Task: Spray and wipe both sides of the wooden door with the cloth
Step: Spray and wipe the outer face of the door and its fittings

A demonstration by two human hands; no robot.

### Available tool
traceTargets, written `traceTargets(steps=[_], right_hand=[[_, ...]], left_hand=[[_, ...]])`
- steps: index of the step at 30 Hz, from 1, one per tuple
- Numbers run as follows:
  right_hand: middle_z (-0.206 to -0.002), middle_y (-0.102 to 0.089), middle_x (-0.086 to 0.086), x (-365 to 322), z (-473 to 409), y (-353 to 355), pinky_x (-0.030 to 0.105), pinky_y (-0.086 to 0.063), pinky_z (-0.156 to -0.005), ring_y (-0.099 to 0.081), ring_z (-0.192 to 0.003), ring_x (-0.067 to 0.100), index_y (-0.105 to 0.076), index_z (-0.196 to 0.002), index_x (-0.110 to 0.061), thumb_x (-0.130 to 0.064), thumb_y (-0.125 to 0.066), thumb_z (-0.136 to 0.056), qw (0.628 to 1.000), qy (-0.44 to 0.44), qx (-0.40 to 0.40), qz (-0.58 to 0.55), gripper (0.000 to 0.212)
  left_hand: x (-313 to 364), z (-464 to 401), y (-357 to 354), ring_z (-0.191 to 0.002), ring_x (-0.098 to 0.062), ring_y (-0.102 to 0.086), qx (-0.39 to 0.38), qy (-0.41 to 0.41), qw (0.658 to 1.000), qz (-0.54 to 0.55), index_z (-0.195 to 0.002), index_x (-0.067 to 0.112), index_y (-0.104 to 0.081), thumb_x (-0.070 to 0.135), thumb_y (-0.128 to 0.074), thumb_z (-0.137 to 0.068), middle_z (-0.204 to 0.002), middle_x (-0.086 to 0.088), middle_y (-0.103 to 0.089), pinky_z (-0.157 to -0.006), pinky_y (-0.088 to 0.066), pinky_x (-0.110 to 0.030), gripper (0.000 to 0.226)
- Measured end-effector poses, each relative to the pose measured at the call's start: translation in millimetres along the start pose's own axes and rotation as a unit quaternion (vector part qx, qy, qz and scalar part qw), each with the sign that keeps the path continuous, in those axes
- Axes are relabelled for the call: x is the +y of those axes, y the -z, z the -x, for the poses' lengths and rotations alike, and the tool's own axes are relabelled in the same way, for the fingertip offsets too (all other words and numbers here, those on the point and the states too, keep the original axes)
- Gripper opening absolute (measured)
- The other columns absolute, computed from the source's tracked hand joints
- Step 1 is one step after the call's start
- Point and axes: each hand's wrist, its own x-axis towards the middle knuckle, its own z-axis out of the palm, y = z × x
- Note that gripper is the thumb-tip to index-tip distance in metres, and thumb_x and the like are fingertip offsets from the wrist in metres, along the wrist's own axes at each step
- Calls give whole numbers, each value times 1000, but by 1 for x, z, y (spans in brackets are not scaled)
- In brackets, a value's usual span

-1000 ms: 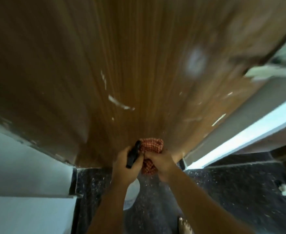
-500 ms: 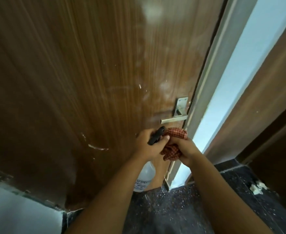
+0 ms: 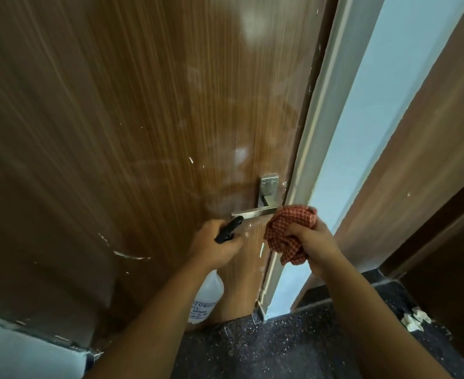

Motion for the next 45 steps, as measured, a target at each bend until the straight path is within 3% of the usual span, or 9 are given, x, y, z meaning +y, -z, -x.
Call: traceTargets(steps=[4, 7, 10, 12, 16, 24, 30, 40, 45], right_hand=[[-101, -67, -6, -28, -4, -4, 39, -61, -80, -66, -95, 16, -61, -112, -27, -16, -69, -88, 976, 202, 52, 62, 27], [-109, -65, -6, -43, -20, -16, 27, -56, -79, -63, -96, 10, -66, -116, -25, -27, -79, -81, 852, 452, 53, 260, 38], [-116, -60, 8, -35, -48, -27, 38, -53, -83, -53, -104, 30, -66, -119, -19, -25, -82, -73, 721, 517, 37, 460, 49], [-116, -63, 12, -22, -57, -29, 41, -53, -82, -54, -103, 37, -68, -114, -16, -25, -85, -70, 685, 535, 31, 493, 48], [-115, -66, 10, -10, -67, -23, 44, -54, -84, -58, -104, 37, -70, -112, -17, -26, -87, -69, 713, 510, -15, 480, 47], [-115, -68, 2, -25, -68, -27, 38, -49, -91, -57, -108, 28, -71, -114, -22, -29, -78, -78, 732, 485, -40, 477, 38], [-118, -66, 4, -33, -74, -19, 38, -48, -96, -55, -113, 27, -69, -120, -18, -26, -80, -79, 762, 444, -66, 468, 43], [-109, -66, 11, -24, -87, -22, 42, -51, -82, -58, -100, 37, -72, -106, -15, -22, -86, -73, 744, 519, 87, 412, 37], [-104, -70, 12, -4, -74, -27, 39, -54, -79, -63, -94, 34, -74, -105, -12, -25, -85, -71, 791, 457, 74, 400, 38]], left_hand=[[8, -3, 14, -63, -13, -63, 39, -6, 996, 84, -85, 14, -65, 32, -74, -89, -69, 0, -62, -58, -51, -31, 20], [21, -7, 22, -77, -29, -69, 51, -5, 993, 104, -91, 11, -68, 26, -74, -89, -83, -14, -70, -69, -58, -47, 16], [30, -10, 20, -81, -32, -70, 50, -11, 996, 78, -94, 6, -69, 28, -74, -89, -87, -19, -72, -70, -57, -49, 23], [33, -12, 21, -83, -30, -70, 57, -12, 995, 83, -94, 5, -70, 26, -73, -89, -87, -17, -73, -65, -56, -45, 21], [41, -13, 24, -82, -16, -71, 69, -4, 991, 112, -92, 11, -70, 23, -72, -90, -79, -1, -73, -58, -50, -26, 13], [68, -20, 37, -83, -15, -69, 80, -26, 992, 100, -87, 17, -69, 16, -69, -91, -83, -1, -73, -61, -50, -25, 4], [79, -36, 57, -81, -12, -68, -11, -40, 998, 50, -91, 16, -69, 16, -70, -91, -79, 1, -72, -62, -50, -27, 1], [60, -58, 76, -78, -10, -68, -59, -76, 995, 33, -89, 13, -70, 17, -69, -92, -77, 1, -71, -60, -50, -24, 5], [50, -67, 77, -80, -14, -70, -80, -98, 992, 25, -86, 14, -69, 18, -69, -91, -78, -1, -72, -59, -51, -24, 6]])
